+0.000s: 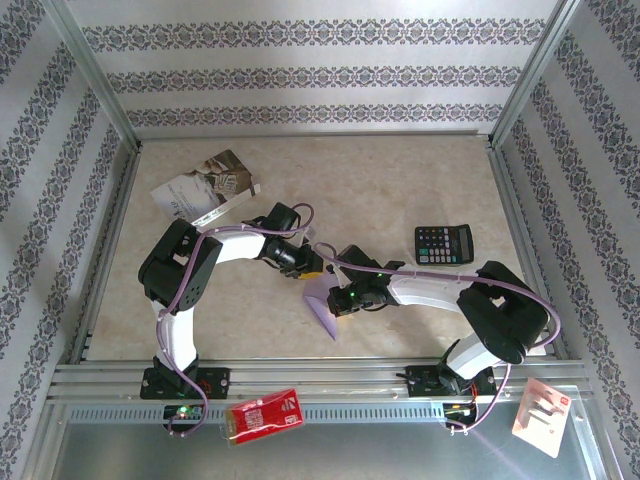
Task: Fold a paper plane with a square sheet of paper (pick it up from the middle)
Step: Third fold the triangle at the center of the table.
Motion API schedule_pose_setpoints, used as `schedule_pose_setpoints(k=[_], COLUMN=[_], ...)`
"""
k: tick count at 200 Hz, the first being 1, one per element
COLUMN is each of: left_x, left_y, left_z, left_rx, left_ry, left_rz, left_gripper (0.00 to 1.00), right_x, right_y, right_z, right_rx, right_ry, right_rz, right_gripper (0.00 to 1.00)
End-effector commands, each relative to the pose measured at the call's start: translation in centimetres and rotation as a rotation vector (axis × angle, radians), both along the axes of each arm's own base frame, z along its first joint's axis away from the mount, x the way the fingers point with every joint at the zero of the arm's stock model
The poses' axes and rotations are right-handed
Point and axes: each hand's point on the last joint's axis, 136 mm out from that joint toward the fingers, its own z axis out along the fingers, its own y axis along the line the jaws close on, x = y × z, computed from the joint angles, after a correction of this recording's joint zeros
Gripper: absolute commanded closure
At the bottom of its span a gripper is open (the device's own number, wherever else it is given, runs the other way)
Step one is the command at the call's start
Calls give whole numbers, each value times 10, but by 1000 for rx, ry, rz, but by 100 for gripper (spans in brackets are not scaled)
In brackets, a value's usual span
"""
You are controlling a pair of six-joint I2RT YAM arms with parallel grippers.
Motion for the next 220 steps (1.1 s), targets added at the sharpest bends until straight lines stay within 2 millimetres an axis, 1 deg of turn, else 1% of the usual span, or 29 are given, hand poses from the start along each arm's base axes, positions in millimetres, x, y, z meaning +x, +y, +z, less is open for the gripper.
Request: schedule_pose_setpoints(k=[1,49,101,142,168,194,220], left_x=[-23,-23,-24,-23,-20,-17,-10], left_y=[14,13,13,13,10,8,4], left_z=[-32,-31,-31,-30,-26,-21,-9], left_rx=[99,99,96,93,82,71,52], left_ry=[78,77,78,78,70,63,40], left_rz=[-16,-18,-19,-18,-15,-12,0], left_gripper=[74,74,74,73,73,70,67], right_x=[-4,-5,-4,-8,-11,-10,-13], right_y=[-10,-11,-9,-15,-18,-16,-19], right_z=[-7,-7,-14,-22,-25,-25,-28], right_rx=[-35,-38,-53,-82,-97,-99,-110], right_ry=[12,9,18,36,41,42,48], right_rz=[-2,-1,4,1,0,5,-1], right_gripper=[100,100,100,100,100,100,100])
